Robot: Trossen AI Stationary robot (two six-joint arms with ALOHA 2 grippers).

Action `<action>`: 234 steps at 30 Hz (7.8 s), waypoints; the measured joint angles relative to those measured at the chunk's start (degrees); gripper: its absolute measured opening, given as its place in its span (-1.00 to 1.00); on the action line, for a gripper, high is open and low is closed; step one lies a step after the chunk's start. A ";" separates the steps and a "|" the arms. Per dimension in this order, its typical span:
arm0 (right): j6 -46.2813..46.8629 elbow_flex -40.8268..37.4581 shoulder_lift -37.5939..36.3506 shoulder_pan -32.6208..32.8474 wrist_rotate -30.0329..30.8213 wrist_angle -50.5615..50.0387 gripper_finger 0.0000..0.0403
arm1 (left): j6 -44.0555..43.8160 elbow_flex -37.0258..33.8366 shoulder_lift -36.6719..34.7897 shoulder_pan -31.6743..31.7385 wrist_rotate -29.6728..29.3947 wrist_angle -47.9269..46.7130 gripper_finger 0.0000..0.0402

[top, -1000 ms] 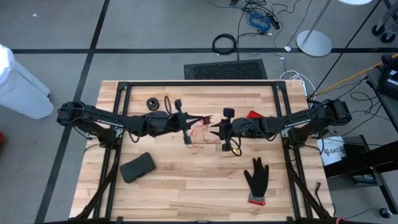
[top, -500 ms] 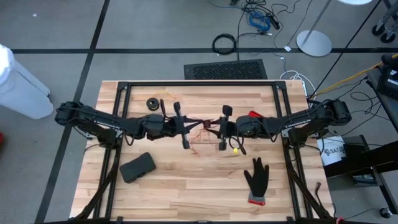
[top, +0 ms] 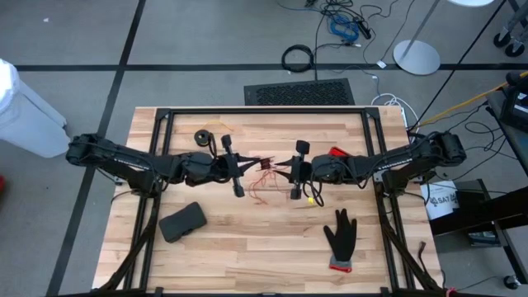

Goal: Coil cords
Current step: Uncoil the red wire from the black spool

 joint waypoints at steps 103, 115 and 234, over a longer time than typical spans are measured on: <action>9.55 0.01 -2.23 -1.79 -8.75 -5.21 -0.23 | -6.07 -0.07 -0.26 -0.42 9.48 -4.49 -1.00; 10.07 0.02 3.37 -2.08 -12.53 3.01 -0.15 | -6.29 -0.07 -0.26 -0.42 9.48 -4.22 -0.98; 5.08 -0.01 8.19 -1.58 12.66 -3.33 -1.00 | -8.33 -2.55 3.90 6.02 -2.36 5.28 -1.00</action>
